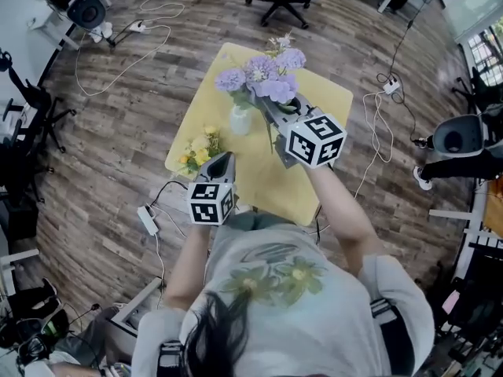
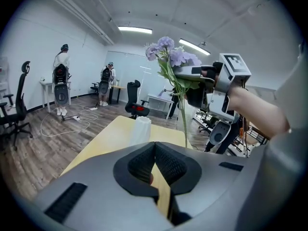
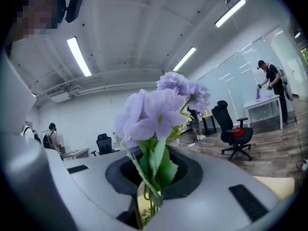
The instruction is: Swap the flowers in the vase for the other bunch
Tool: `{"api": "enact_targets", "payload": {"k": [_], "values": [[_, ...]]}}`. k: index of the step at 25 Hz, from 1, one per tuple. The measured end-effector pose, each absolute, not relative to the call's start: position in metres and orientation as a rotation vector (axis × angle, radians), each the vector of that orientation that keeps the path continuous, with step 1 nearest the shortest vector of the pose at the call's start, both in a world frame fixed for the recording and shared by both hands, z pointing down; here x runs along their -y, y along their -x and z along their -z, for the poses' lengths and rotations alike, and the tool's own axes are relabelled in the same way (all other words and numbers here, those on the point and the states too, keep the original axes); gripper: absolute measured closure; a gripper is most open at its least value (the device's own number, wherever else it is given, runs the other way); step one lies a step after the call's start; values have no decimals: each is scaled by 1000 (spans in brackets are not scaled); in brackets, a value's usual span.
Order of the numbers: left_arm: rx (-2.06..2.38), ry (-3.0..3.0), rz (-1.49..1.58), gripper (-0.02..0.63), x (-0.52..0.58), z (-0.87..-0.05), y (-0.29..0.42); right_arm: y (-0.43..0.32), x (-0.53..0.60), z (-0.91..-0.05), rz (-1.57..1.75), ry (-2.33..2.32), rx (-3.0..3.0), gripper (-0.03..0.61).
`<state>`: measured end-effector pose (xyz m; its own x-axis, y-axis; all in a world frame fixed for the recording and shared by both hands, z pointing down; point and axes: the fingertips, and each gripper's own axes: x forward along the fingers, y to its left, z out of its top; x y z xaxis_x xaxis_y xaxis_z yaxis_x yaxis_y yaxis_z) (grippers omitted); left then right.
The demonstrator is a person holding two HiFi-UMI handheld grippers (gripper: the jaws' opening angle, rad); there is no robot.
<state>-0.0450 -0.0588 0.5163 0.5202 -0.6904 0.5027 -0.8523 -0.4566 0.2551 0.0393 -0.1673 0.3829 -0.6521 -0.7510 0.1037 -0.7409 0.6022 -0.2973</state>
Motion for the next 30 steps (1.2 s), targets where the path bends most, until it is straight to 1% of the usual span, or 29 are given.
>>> {"api": "enact_targets", "payload": {"k": [7,14,20,26,30], "values": [[1329,-2263,-412,595,76,-500,81,-5,199,-337,397,1200,-2776,499],[1357,-2248,-395,595,61,-504,79,7,195,-320,311,1114,-2783,499],[1361,-2231,-406,595,62,-517,86,23,209,-318,250,1085,-2787,499],[1383,-2206,-410,595,56,-533,68,4,211,-334,240,1063,-2766,499],[1389,-2185,-413,595,59,-537,80,14,222,-333,218,1061,-2739,499]]}}
